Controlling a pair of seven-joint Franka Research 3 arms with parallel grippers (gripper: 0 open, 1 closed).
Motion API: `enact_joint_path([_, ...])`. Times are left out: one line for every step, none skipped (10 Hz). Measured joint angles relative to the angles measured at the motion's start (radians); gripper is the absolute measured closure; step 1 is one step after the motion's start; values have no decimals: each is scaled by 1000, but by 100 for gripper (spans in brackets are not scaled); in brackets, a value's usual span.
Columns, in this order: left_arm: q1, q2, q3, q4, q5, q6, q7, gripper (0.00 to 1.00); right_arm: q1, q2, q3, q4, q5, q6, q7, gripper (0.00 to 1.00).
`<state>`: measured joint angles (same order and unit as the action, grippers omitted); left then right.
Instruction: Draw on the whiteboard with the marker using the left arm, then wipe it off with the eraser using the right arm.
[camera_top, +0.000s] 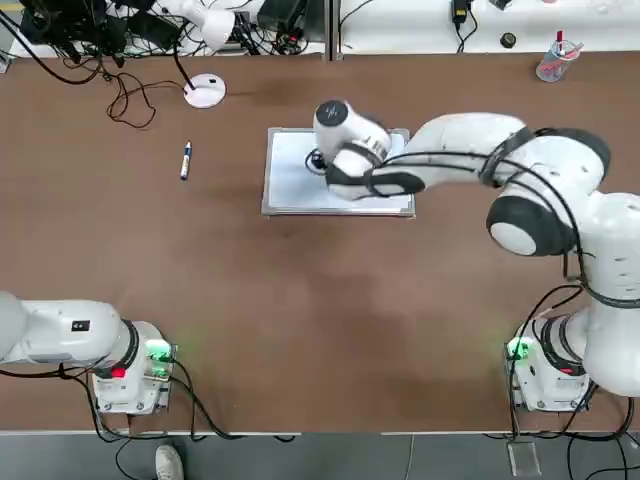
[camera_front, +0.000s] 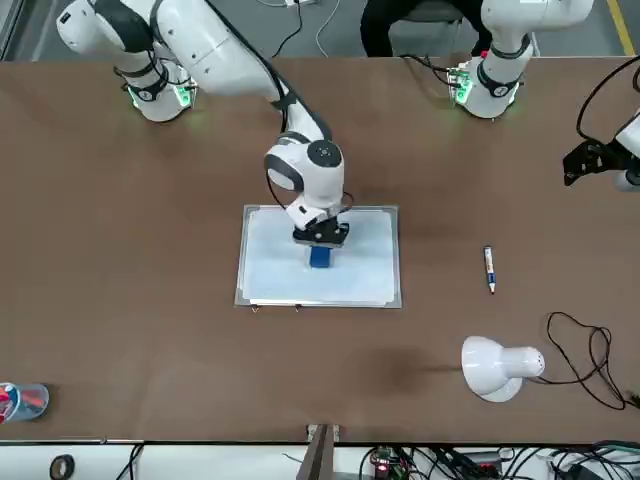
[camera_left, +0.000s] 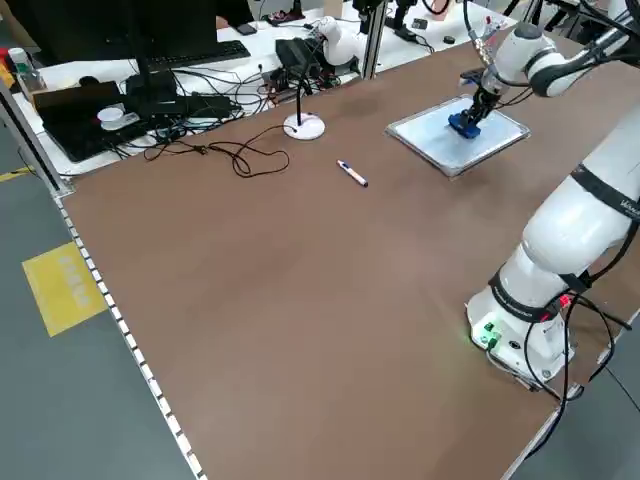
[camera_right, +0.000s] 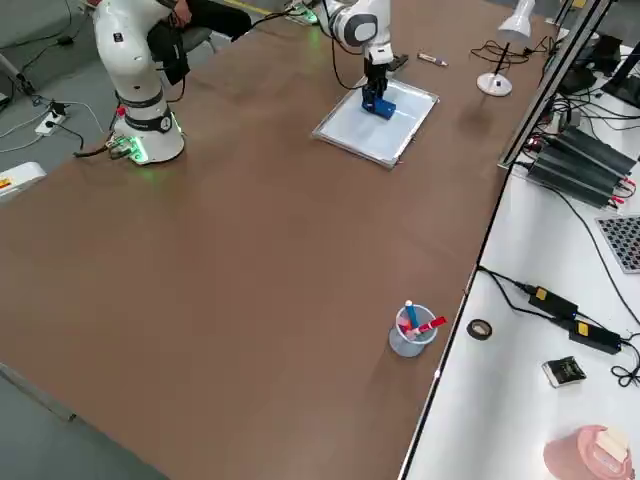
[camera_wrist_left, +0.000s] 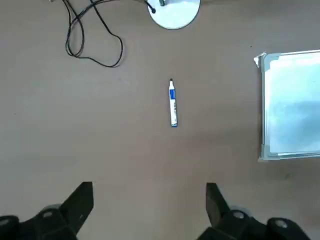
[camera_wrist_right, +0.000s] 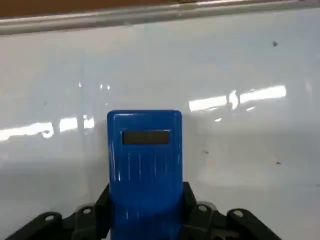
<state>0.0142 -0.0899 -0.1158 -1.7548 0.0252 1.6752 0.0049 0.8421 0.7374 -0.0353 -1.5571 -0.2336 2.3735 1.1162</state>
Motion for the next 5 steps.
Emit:
enact_joint_path([0, 0, 0, 0, 0, 0, 0, 0, -38, -32, 17, -1, 2, -30, -30, 44])
enact_joint_path([0, 0, 0, 0, 0, 0, 0, 0, -83, -74, 42, -12, 5, -53, -68, 44])
enact_joint_path([0, 0, 0, 0, 0, 0, 0, 0, -128, -119, 65, -35, 7, -71, -107, 44])
enact_joint_path([0, 0, 0, 0, 0, 0, 0, 0, -165, -165, 80, -72, 9, -83, -146, 44])
enact_joint_path([0, 0, 0, 0, 0, 1, 0, 0, -186, -200, 87, -114, 11, -85, -179, 44])
